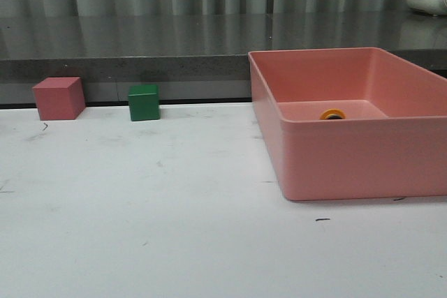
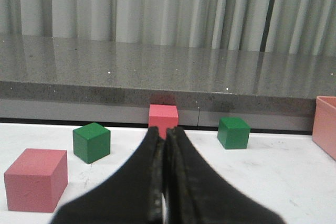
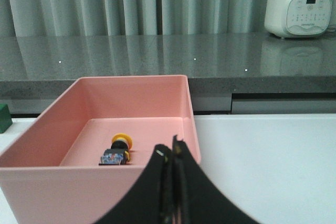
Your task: Place and stand button with both arms
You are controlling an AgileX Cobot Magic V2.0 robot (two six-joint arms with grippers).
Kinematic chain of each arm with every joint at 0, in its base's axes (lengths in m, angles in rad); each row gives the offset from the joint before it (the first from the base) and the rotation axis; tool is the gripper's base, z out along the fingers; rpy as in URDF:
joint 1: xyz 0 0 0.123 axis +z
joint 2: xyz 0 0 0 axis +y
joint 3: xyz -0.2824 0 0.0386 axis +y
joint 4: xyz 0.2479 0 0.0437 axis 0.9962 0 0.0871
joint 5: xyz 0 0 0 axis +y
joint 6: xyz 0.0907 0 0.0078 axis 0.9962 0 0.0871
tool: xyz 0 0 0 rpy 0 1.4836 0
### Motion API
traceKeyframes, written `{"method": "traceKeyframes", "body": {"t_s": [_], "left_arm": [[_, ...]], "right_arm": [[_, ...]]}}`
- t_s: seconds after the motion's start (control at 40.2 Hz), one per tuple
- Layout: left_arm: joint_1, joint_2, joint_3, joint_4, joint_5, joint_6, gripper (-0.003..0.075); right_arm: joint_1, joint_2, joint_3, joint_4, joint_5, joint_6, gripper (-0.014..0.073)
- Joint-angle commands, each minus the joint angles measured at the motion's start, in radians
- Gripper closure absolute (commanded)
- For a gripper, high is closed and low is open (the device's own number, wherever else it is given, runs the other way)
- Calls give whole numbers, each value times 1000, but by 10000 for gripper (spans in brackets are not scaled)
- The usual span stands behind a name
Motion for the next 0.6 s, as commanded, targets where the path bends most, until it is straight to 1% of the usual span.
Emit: {"method": "traceKeyframes", "body": {"t_s": [0.0, 0.099, 0.174, 0.348, 0.472, 0.571], "left_arm": [[0, -22, -97, -6, -87, 1, 741], [0, -5, -209, -6, -13, 1, 741], [0, 30, -303, -6, 89, 1, 741], [0, 153, -513, -6, 269, 1, 741], [0, 249, -615, -6, 381, 1, 741], [0, 312, -646, -6, 405, 1, 740]], "right_arm": [[-5, -19, -104, -4, -63, -10, 663], [-5, -15, -203, -5, 16, -10, 663], [-5, 3, -287, -6, 81, -10, 663], [-5, 121, -459, -14, 190, -10, 663], [-5, 224, -569, -14, 262, -10, 663], [-5, 307, -628, -14, 326, -10, 663]]}}
